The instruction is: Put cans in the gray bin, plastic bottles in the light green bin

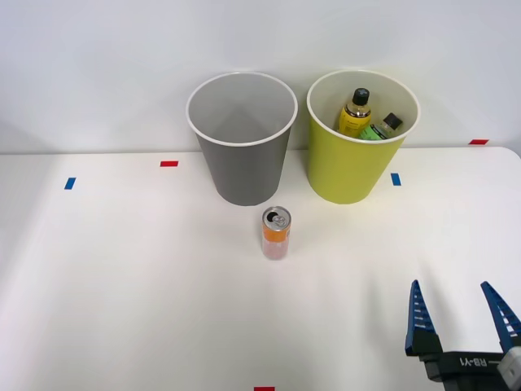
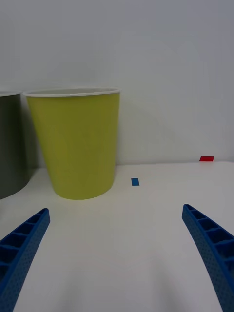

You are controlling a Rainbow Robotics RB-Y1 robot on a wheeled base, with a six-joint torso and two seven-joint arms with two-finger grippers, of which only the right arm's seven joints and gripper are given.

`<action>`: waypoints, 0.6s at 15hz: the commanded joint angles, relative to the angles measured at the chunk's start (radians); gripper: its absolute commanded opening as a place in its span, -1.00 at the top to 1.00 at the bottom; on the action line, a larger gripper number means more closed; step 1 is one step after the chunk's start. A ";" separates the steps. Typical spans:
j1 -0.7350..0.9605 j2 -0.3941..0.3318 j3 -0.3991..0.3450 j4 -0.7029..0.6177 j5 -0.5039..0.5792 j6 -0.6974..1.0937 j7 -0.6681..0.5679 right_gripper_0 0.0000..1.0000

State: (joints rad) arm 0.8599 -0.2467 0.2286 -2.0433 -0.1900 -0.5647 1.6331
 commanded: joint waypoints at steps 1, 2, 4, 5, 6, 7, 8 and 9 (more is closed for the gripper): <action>0.044 -0.025 0.035 0.078 0.080 -0.104 0.031 -1.00; 0.053 -0.039 0.049 0.077 0.073 -0.115 0.096 -1.00; 0.056 -0.059 0.069 0.078 0.063 -0.116 0.156 -1.00; 0.056 -0.072 0.087 0.080 0.055 -0.115 0.156 -1.00; 0.059 -0.083 0.109 0.080 0.047 -0.116 0.154 -1.00; 0.067 -0.086 0.129 0.080 0.040 -0.115 0.154 -1.00; 0.077 -0.089 0.137 0.080 0.040 -0.116 0.152 -1.00; 0.087 -0.098 0.146 0.080 0.035 -0.115 0.149 -1.00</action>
State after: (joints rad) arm 0.9363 -0.3370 0.3642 -1.9636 -0.1499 -0.6805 1.7854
